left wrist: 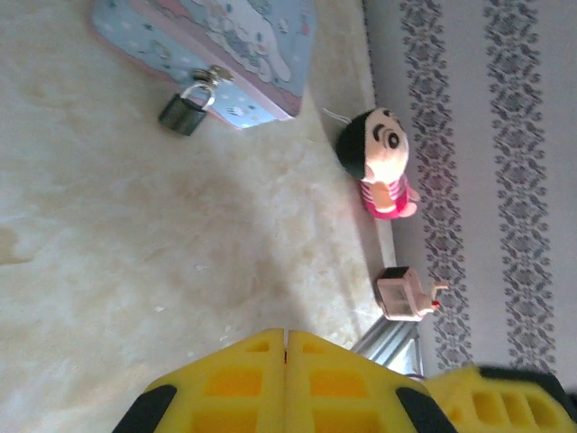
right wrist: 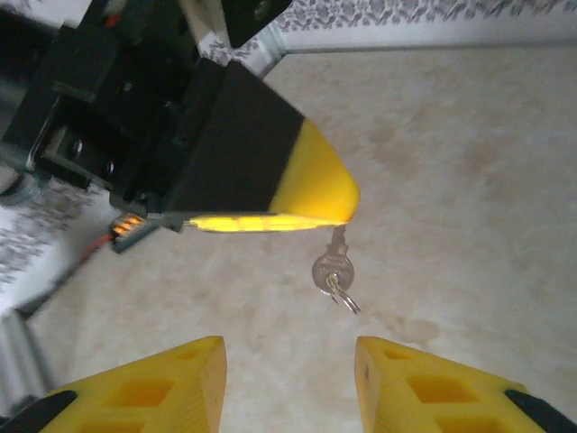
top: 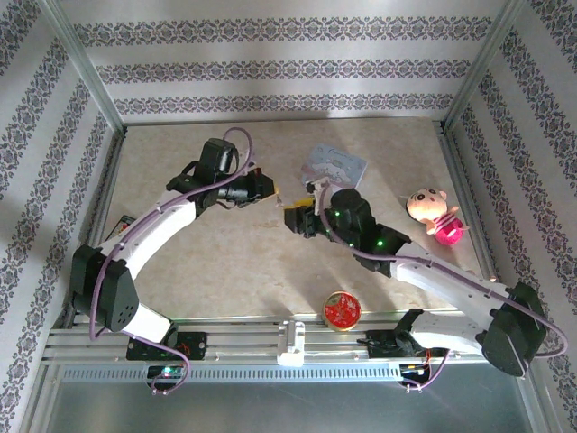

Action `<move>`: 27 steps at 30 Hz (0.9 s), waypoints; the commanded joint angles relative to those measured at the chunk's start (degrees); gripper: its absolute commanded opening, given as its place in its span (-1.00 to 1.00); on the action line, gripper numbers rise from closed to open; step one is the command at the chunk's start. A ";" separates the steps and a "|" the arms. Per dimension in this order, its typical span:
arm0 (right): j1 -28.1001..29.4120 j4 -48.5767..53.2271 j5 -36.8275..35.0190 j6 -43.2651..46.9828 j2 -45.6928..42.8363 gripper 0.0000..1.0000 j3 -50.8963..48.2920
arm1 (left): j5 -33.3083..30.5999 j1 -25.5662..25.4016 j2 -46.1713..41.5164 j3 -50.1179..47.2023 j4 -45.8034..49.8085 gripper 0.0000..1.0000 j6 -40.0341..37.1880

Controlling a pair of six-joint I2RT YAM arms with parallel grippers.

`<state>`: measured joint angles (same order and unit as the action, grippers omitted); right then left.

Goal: Unlock a padlock with a key

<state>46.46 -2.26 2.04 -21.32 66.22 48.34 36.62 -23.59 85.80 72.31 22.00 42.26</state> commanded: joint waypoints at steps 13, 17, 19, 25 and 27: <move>8.00 5.16 -19.01 18.37 12.83 -0.09 12.38 | -7.11 0.04 2.53 8.88 17.68 -1.00 0.23; 8.80 5.50 -18.72 19.60 15.98 -0.02 14.59 | -6.66 0.04 2.71 8.66 17.27 -1.00 0.45; 8.91 5.49 -18.98 19.87 17.30 0.00 15.25 | -6.49 0.04 2.76 8.59 17.11 -1.00 0.53; 8.92 4.79 -23.29 19.95 19.75 0.01 15.92 | -5.85 0.13 2.57 8.17 16.68 -1.00 0.81; 8.91 4.25 -24.42 20.19 20.18 -0.01 15.98 | -5.14 0.21 2.53 7.94 16.33 -1.00 1.04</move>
<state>55.00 2.83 -18.65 -2.35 85.71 62.50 30.26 -23.59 88.47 79.53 37.12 42.54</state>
